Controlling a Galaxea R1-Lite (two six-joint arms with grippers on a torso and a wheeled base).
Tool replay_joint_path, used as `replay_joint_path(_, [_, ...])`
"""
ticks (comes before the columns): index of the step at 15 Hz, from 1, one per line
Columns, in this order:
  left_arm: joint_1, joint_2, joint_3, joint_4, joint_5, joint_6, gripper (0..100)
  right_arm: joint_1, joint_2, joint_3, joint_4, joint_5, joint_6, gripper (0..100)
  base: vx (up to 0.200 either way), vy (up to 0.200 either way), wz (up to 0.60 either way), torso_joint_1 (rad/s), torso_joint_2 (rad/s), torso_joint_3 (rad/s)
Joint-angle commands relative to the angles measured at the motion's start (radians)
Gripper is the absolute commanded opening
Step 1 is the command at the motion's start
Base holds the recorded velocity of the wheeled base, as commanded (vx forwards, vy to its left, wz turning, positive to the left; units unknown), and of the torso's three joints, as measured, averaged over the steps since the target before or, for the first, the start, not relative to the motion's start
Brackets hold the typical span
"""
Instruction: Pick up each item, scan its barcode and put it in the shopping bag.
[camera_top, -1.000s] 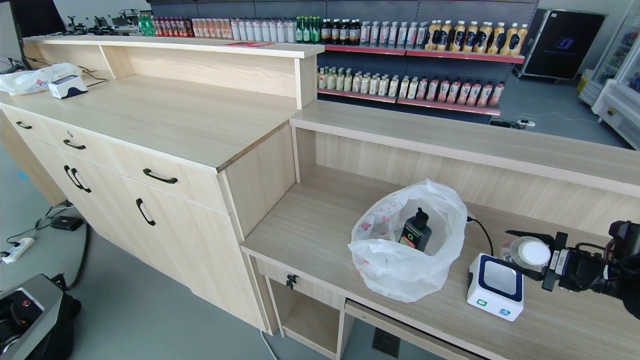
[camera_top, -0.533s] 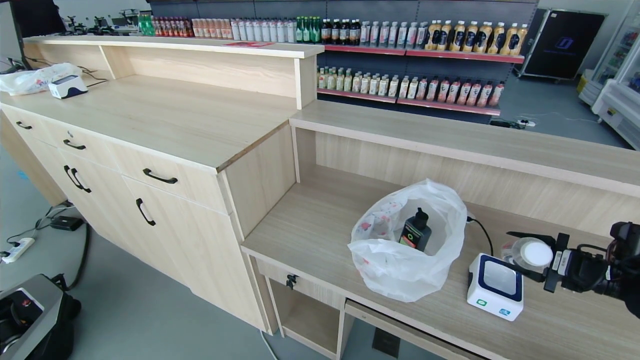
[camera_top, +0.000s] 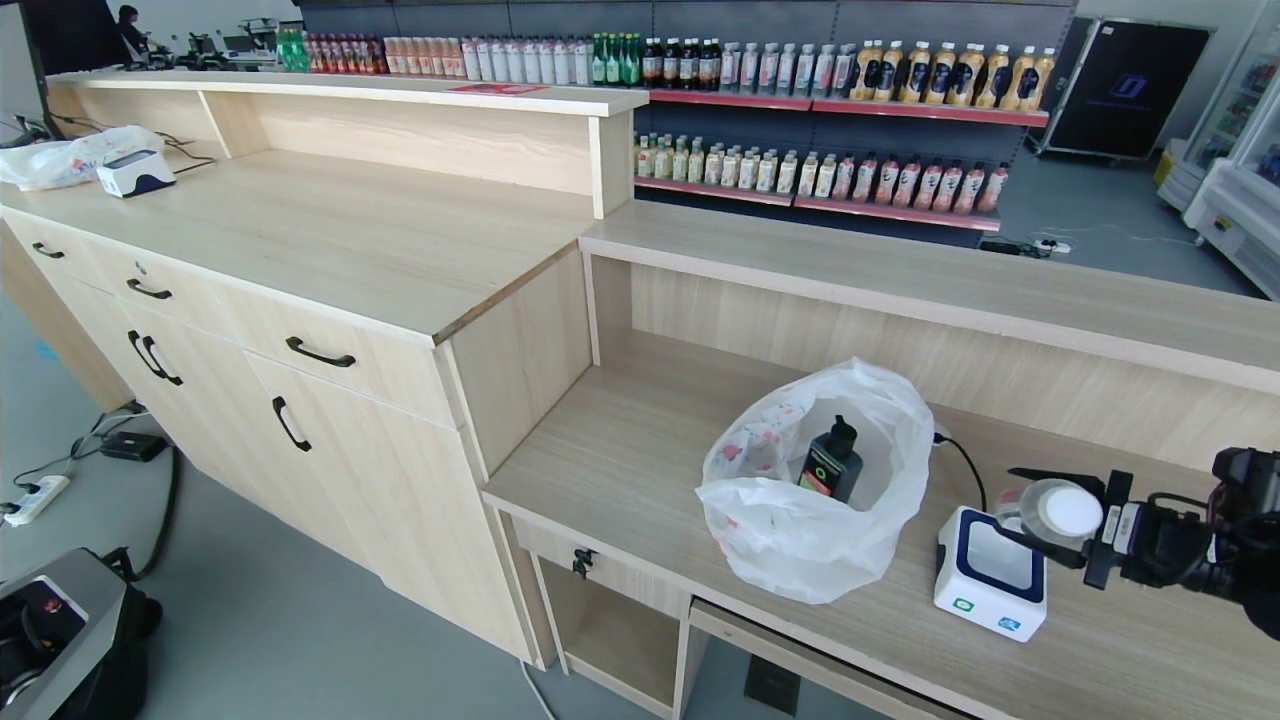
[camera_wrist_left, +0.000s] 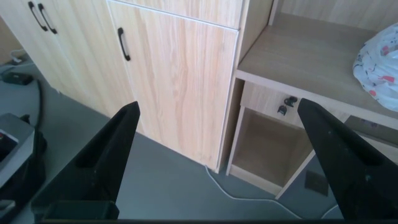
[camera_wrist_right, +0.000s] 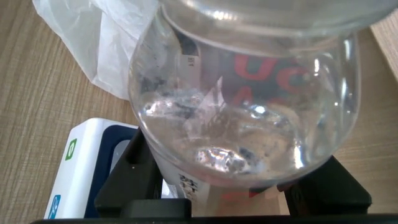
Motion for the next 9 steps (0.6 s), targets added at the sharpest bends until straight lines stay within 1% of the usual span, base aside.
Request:
replay_joint_path(1, [0.000,0.000,0.000,0.000,0.000,-0.001,100,0.001,0.008,0.001,0.000,0.002,0.000,0,0.000,0.000,0.00,0.000,0.00,0.000])
replay_joint_path(6, [0.000,0.000,0.000,0.000,0.000,-0.001,100,0.002,0.005,0.001,0.000,0.006,0.000,0,0.000,0.000,0.00,0.000,0.00,0.000])
replay_joint_path(7, [0.000,0.000,0.000,0.000,0.000,-0.001,100,-0.002,-0.027,-0.003,0.017,0.006,0.009,0,0.000,0.000,0.00,0.000,0.00,0.000])
replay_joint_path(8, [0.000,0.000,0.000,0.000,0.000,-0.001,100,-0.005,-0.061,-0.007,0.032,0.006,0.025,0,0.000,0.000,0.00,0.000,0.00,0.000])
replay_joint_path(9, [0.000,0.000,0.000,0.000,0.000,-0.001,100,-0.014,-0.136,-0.010,0.052,0.006,0.100,0,0.000,0.000,0.00,0.000,0.00,0.000])
